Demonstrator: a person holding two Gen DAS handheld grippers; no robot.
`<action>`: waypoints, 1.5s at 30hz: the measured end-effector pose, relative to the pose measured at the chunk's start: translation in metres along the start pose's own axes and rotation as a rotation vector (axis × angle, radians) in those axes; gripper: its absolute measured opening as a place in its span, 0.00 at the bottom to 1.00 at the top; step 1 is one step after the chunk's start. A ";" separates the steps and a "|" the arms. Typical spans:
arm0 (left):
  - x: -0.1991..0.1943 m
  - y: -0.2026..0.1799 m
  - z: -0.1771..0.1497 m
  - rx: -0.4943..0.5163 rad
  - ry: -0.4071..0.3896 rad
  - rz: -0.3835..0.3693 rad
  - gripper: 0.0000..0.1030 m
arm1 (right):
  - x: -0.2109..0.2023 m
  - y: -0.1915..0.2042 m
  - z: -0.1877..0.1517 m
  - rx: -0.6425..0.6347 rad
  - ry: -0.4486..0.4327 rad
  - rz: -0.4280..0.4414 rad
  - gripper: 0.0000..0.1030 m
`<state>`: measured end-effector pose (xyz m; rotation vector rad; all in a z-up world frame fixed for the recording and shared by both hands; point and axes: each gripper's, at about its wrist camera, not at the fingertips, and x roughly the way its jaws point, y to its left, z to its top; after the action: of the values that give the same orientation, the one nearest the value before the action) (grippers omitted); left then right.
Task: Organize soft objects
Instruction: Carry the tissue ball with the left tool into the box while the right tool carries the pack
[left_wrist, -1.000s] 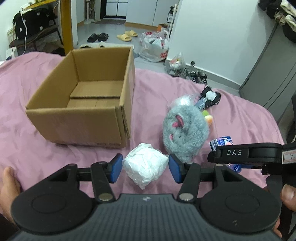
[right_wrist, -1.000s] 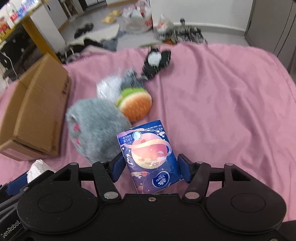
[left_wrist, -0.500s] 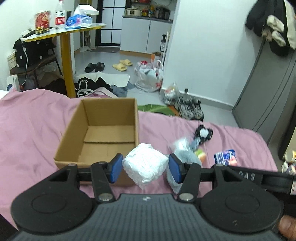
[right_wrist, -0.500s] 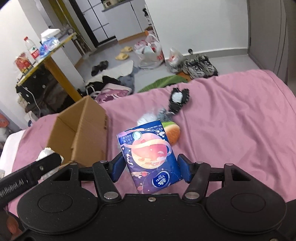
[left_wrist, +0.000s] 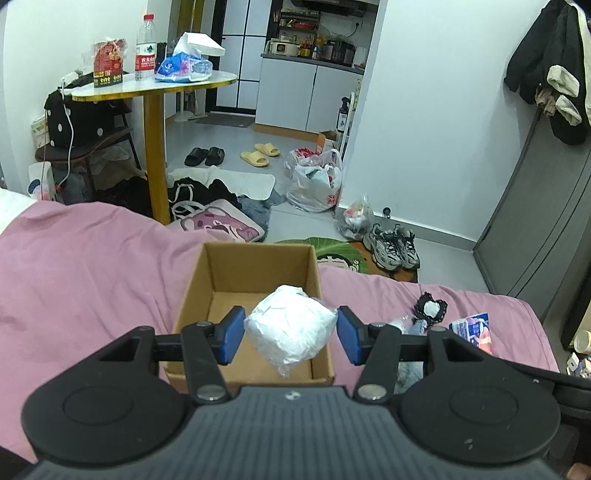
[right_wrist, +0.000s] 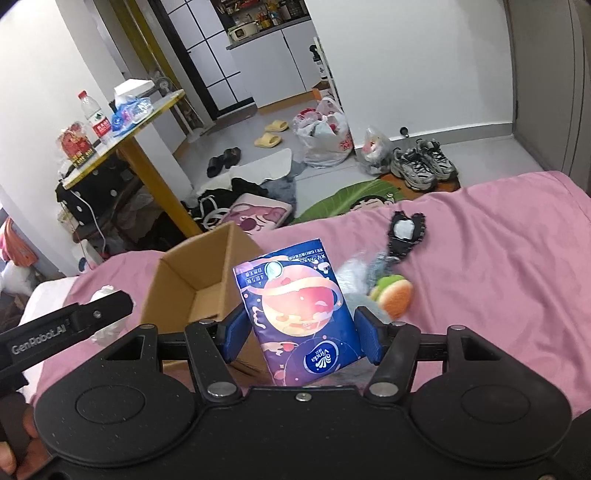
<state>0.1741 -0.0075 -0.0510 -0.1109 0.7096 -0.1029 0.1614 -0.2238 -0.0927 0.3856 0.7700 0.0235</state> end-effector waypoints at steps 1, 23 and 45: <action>0.000 0.002 0.002 -0.001 -0.005 0.001 0.52 | -0.001 0.003 0.000 0.000 -0.004 0.000 0.57; 0.037 0.038 0.044 -0.097 -0.001 0.054 0.52 | 0.014 0.040 0.013 0.027 -0.070 0.049 0.57; 0.130 0.063 0.028 -0.159 0.125 0.051 0.52 | 0.082 0.062 0.028 0.040 -0.019 0.091 0.58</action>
<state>0.2936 0.0391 -0.1220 -0.2402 0.8443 -0.0038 0.2475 -0.1619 -0.1082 0.4578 0.7343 0.0899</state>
